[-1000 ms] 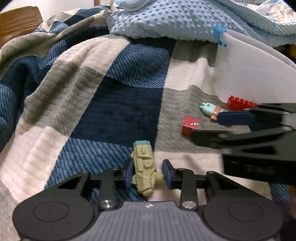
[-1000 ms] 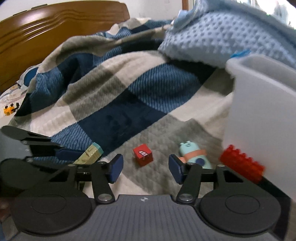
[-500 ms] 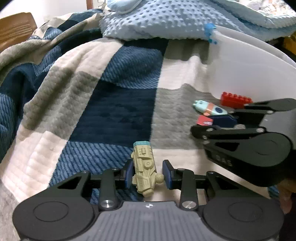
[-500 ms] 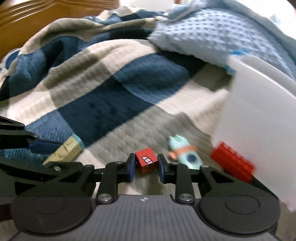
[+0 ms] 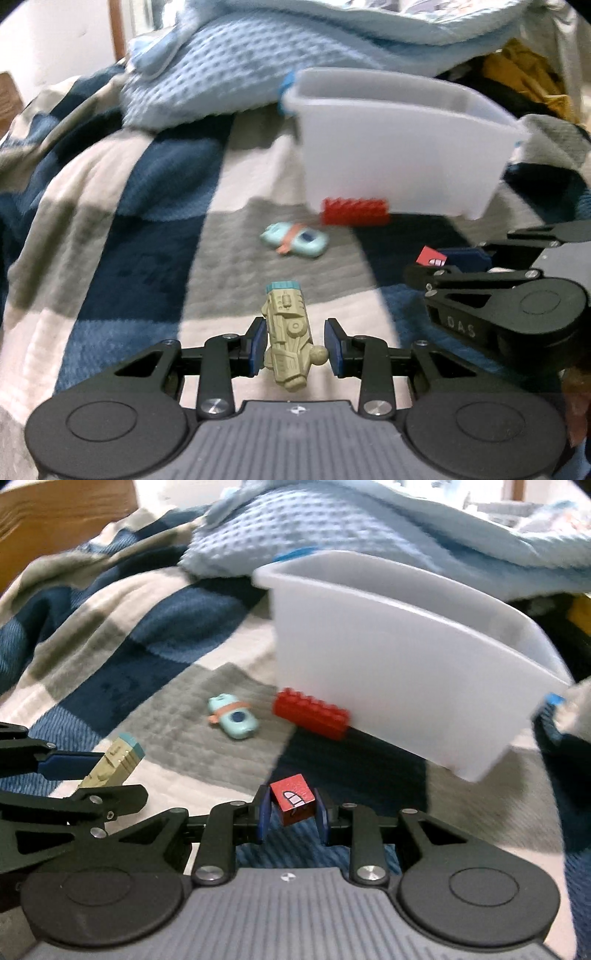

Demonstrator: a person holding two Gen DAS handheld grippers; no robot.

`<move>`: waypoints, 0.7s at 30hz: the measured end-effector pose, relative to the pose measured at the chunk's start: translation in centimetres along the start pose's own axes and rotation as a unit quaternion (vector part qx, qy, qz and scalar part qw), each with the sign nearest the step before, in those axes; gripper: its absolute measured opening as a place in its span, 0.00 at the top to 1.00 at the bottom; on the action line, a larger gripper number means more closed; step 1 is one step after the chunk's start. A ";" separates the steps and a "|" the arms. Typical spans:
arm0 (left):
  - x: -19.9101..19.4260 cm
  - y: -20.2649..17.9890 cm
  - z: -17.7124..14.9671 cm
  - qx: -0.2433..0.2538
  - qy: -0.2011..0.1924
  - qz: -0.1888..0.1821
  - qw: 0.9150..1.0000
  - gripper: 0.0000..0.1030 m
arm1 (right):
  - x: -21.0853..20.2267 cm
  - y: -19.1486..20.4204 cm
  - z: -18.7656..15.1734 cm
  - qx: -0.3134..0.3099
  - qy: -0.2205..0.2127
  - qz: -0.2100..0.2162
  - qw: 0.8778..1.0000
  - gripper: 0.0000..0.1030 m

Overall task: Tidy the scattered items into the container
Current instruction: 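Carry the beige tank and red cube over the clear bin with both tools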

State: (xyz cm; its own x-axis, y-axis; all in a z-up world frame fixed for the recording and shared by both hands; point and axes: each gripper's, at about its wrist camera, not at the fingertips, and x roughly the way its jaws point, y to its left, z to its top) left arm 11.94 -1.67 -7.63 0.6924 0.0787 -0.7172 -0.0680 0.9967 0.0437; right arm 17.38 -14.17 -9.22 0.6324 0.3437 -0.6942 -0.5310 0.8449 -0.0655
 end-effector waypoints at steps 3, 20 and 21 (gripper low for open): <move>-1.0 -1.6 1.1 0.019 -0.014 -0.006 1.000 0.64 | -1.3 -1.0 0.1 0.004 -0.009 -0.012 1.000 0.73; -2.9 -6.0 8.5 0.061 -0.074 -0.018 0.995 0.64 | -6.3 -6.4 3.6 0.022 -0.086 -0.069 0.994 0.73; -2.8 -6.1 9.0 0.061 -0.077 -0.017 0.995 0.64 | -6.3 -6.8 4.0 0.022 -0.090 -0.071 0.993 0.73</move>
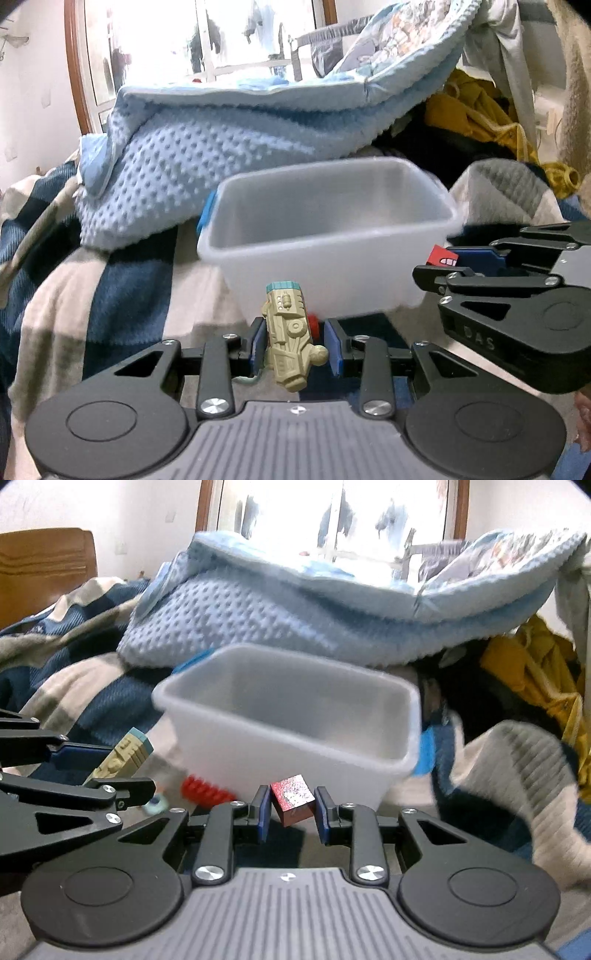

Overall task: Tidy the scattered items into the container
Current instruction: 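Carry the beige tank and red cube over the clear bin with both tools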

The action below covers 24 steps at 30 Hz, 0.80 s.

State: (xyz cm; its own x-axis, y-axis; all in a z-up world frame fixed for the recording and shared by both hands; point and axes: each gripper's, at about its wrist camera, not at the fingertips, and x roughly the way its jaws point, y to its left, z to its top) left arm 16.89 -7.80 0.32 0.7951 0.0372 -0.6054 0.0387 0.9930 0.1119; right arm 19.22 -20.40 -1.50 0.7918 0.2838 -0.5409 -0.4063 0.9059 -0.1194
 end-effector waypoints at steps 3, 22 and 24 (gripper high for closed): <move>0.8 0.2 1.8 0.001 -0.009 0.002 1.000 0.64 | 0.3 -0.9 1.2 -0.002 -0.011 -0.006 1.000 0.73; 9.4 1.5 10.5 0.013 -0.035 0.038 0.999 0.64 | 8.4 -3.6 7.4 0.003 -0.024 -0.011 1.000 0.73; 10.5 1.6 10.5 0.017 -0.027 0.041 0.999 0.64 | 9.5 -3.7 7.2 0.008 -0.013 -0.007 1.000 0.72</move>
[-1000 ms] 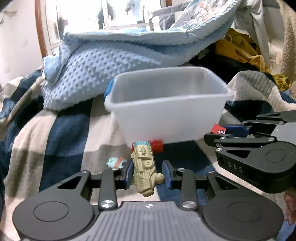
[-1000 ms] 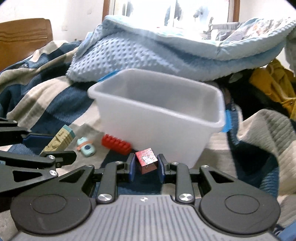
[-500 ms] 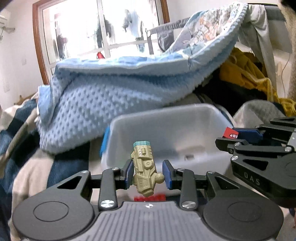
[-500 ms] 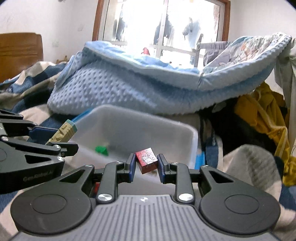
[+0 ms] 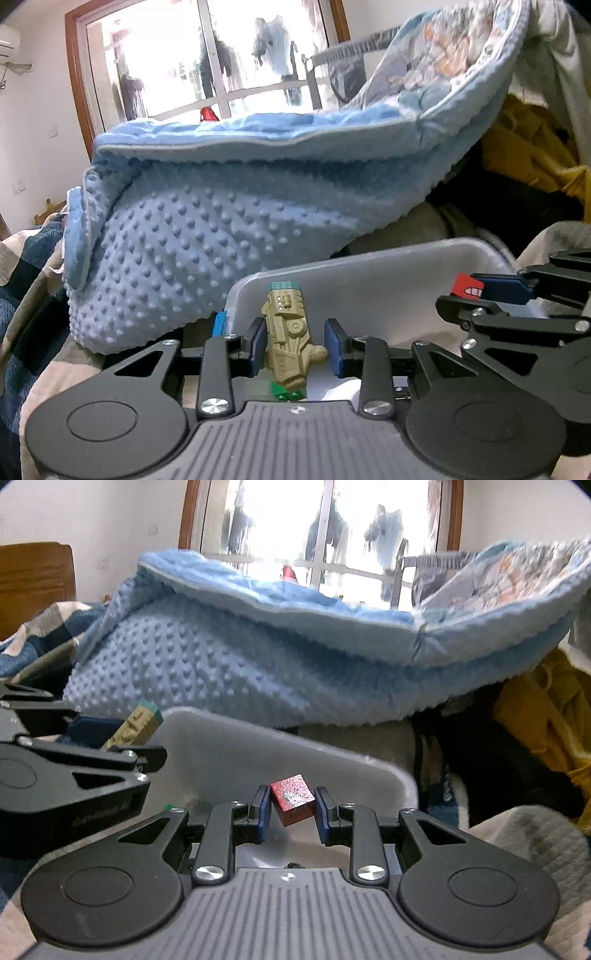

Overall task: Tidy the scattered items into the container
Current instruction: 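Carry the beige tank and red cube over the clear bin with both tools, then open both tools to drop the tank and red cube into the bin, then move the right tool to the red Lego brick and close on it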

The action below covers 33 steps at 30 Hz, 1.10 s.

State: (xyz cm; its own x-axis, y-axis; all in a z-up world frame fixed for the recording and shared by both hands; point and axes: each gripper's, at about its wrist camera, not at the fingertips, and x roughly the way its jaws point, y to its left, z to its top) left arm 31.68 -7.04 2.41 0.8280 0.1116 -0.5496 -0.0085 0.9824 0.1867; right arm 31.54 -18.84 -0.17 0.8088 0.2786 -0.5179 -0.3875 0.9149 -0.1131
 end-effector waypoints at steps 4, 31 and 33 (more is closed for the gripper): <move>1.7 0.1 -0.6 0.001 0.015 0.001 1.000 0.63 | 1.5 -0.4 -0.6 0.012 0.019 0.003 1.000 0.72; -3.9 4.9 -4.9 -0.034 -0.005 0.023 0.999 0.29 | -1.7 0.5 -0.9 0.002 -0.029 0.014 0.999 0.28; -4.9 5.8 -6.5 -0.042 -0.004 0.027 0.999 0.29 | -3.1 0.9 -1.1 -0.003 -0.041 0.032 0.999 0.28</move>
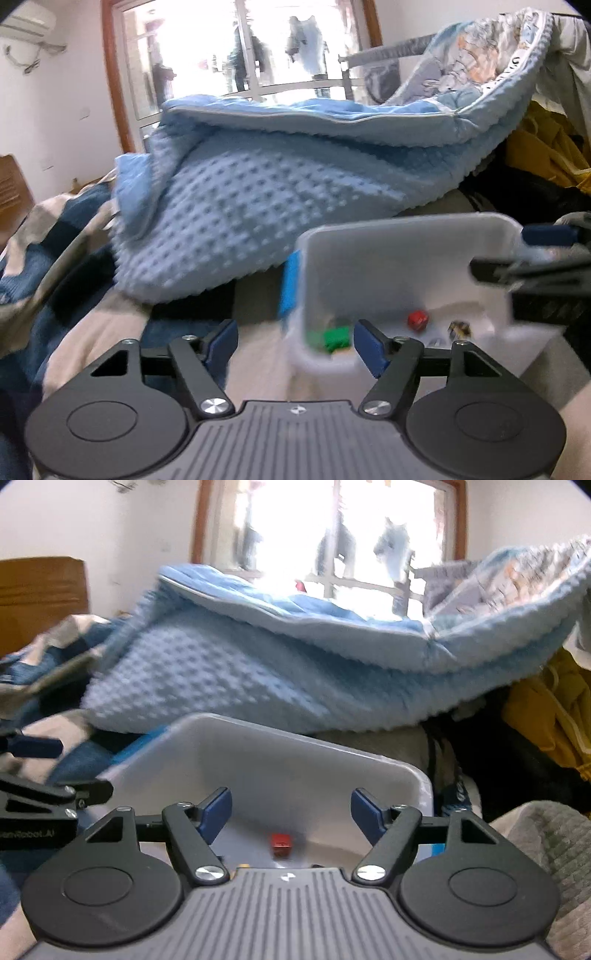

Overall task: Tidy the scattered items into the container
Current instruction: 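Move the right tool to the red Lego brick and close on it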

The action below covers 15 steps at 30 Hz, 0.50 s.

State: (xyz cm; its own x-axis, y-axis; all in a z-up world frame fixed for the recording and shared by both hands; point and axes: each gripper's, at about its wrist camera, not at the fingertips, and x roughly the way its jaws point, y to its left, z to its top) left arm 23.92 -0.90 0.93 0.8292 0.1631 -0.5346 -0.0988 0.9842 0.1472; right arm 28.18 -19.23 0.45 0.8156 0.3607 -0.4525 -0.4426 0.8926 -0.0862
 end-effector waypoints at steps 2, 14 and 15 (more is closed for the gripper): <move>-0.5 0.7 -1.8 -0.001 0.013 0.004 1.000 0.29 | -1.2 0.6 -0.4 0.001 -0.006 0.019 1.000 0.28; 2.0 0.9 -10.0 -0.029 0.113 -0.006 0.993 0.29 | -1.7 7.5 -7.0 -0.107 0.021 0.078 0.991 0.26; 2.2 0.9 -10.3 -0.030 0.116 -0.007 0.993 0.29 | -1.6 7.7 -7.4 -0.103 0.025 0.089 0.990 0.26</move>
State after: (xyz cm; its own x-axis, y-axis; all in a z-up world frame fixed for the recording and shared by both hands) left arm 20.02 1.08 -8.68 0.6827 0.1546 -0.7141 -0.1264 0.9876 0.0930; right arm 20.71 -14.93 -6.08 0.7005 0.4895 -0.5194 -0.6486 0.7402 -0.1771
